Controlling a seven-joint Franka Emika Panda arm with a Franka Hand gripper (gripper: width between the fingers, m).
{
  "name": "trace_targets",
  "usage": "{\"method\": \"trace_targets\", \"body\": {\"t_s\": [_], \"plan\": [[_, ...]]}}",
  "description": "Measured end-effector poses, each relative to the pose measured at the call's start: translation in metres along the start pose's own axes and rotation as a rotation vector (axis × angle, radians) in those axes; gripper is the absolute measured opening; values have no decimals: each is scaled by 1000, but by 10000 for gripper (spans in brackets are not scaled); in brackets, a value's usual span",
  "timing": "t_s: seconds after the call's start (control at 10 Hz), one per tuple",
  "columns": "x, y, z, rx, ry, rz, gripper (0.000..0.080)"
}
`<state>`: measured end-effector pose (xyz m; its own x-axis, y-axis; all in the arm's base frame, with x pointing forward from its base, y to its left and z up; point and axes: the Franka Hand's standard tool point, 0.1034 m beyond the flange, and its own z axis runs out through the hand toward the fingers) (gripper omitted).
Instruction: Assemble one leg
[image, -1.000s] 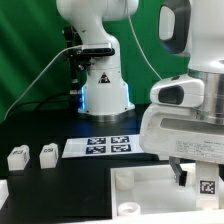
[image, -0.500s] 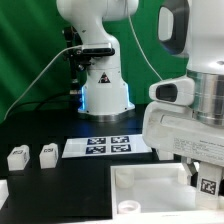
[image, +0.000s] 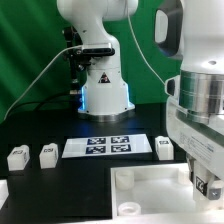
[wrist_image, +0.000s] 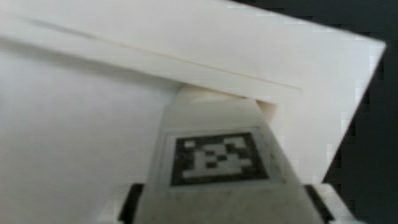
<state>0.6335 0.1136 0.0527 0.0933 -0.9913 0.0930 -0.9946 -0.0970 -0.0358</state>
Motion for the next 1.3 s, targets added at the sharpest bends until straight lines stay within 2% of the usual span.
{"method": "trace_targets", "body": {"t_s": [0.2,0.3,0.4,0.6,0.7,0.8,0.9,1.0,1.2,1.3], "plan": [[-1,4,0,56,-31,305,291],[-2,5,0,112,-52,420,296],[-2,6,0,138,-62,456,301],[-1,6,-1,144,-61,468,301],[-3,6,0,143,-61,463,402],[-3,7,0,143,-60,447,402],[-3,7,0,143,-60,447,574],[-3,7,0,143,-60,446,634],[-6,6,-4,151,-57,299,645],[-9,5,-11,164,-59,215,648]]}}
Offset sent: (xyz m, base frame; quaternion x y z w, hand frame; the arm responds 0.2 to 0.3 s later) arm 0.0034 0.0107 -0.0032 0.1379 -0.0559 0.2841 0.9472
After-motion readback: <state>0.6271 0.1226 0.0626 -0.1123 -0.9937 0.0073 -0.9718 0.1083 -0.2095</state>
